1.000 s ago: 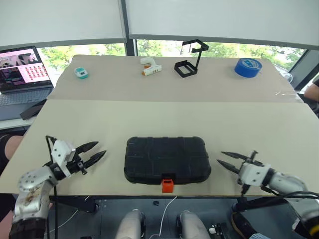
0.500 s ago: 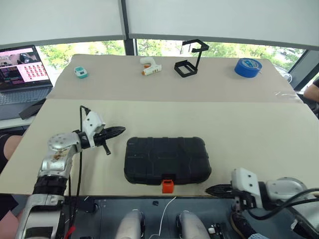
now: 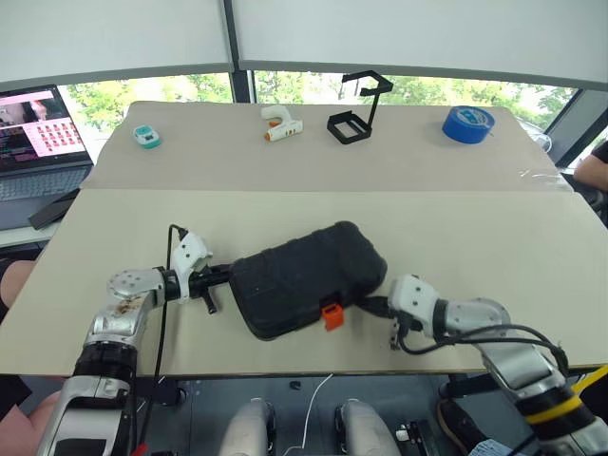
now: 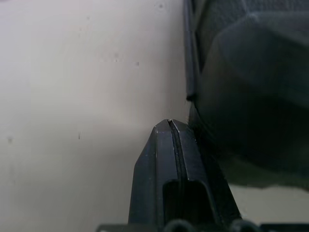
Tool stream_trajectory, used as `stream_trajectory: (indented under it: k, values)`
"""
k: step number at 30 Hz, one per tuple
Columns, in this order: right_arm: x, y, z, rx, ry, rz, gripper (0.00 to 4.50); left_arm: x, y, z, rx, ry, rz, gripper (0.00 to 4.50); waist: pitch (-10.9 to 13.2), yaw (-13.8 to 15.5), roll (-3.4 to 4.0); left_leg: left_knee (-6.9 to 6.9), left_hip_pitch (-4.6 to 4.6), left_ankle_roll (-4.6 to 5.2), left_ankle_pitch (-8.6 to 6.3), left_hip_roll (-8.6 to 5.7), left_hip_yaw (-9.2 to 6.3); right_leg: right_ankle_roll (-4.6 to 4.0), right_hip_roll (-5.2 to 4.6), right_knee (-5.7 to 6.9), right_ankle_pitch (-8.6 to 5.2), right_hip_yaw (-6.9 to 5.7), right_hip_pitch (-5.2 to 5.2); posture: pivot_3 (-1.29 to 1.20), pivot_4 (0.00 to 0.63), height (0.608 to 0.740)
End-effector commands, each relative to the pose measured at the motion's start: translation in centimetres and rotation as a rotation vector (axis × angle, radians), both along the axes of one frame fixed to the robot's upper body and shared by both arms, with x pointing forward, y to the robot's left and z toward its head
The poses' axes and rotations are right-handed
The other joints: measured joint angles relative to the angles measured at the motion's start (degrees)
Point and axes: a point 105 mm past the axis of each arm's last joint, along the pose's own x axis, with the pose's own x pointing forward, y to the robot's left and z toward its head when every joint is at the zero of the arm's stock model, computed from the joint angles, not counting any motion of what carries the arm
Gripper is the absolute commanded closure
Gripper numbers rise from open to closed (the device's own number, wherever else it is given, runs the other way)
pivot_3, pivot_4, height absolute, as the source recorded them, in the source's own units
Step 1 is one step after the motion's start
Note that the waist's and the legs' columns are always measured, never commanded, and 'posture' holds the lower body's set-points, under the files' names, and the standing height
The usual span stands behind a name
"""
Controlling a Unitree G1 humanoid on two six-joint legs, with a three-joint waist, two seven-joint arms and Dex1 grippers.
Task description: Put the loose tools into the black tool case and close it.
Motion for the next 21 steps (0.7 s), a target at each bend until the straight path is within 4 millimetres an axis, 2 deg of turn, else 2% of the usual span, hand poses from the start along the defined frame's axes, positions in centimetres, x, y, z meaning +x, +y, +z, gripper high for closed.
stream_trajectory:
  k: [1, 4, 9, 12, 13, 16, 21]
  values:
    - [3.1, -0.7, 2.6, 0.011, -0.146, -0.064, 4.5, -0.7, -0.8, 2.3, -0.052, -0.085, -0.004, 4.47, 0.01, 0.13, 0.0, 0.0, 0.0, 0.0, 0.0, -0.01, 0.01, 0.0, -0.03, 0.01, 0.0, 0.0, -0.01, 0.0, 0.15, 0.74]
    - [4.3, -0.7, 2.5, 0.009, -0.176, -0.074, 4.5, -1.0, -0.2, 3.2, -0.088, -0.116, 0.075, 4.47, 0.01, 0.26, 0.0, 0.0, 0.0, -0.01, 0.0, -0.01, -0.01, 0.0, -0.04, 0.01, 0.0, -0.02, 0.0, 0.0, 0.15, 0.74]
    - [4.8, -1.4, 2.8, 0.025, -0.191, -0.096, 4.5, -2.0, 1.8, 4.8, -0.143, -0.125, 0.152, 4.47, 0.01, 0.14, 0.01, 0.0, 0.0, -0.01, 0.0, 0.0, -0.04, 0.0, -0.09, 0.03, 0.0, -0.03, 0.0, 0.0, 0.15, 0.74]
    - [3.5, -2.3, 2.4, 0.044, -0.129, -0.085, 4.5, -2.6, 2.4, 5.8, -0.109, -0.069, 0.071, 4.47, 0.01, 0.1, 0.01, -0.01, 0.02, -0.01, 0.0, 0.0, -0.05, -0.01, -0.08, 0.06, 0.0, -0.03, 0.0, 0.0, 0.15, 0.74]
    - [2.9, -2.6, 2.1, 0.044, -0.099, -0.076, 4.5, -2.7, 2.1, 6.4, -0.114, -0.048, 0.027, 4.47, 0.01, 0.2, 0.01, -0.01, 0.02, -0.01, 0.0, 0.0, -0.05, -0.02, -0.08, 0.06, 0.0, -0.04, 0.02, 0.0, 0.15, 0.74]
    - [0.7, -2.6, 1.2, 0.086, 0.01, -0.039, 4.5, -2.7, -1.0, 8.2, -0.144, -0.005, -0.143, 4.47, 0.01, 1.15, 0.01, -0.01, 0.0, -0.01, 0.0, -0.04, -0.13, -0.02, -0.14, 0.01, -0.01, -0.18, 0.08, 0.0, 0.15, 0.74]
    - [-1.7, -1.7, -0.5, 0.08, 0.132, 0.006, 4.5, -1.4, -5.9, 8.6, -0.106, -0.02, -0.283, 4.47, 0.0, 1.28, 0.03, 0.15, 0.03, -0.01, 0.01, -0.08, -0.08, -0.01, -0.08, 0.02, -0.01, -0.11, 0.17, 0.0, 0.15, 0.74]
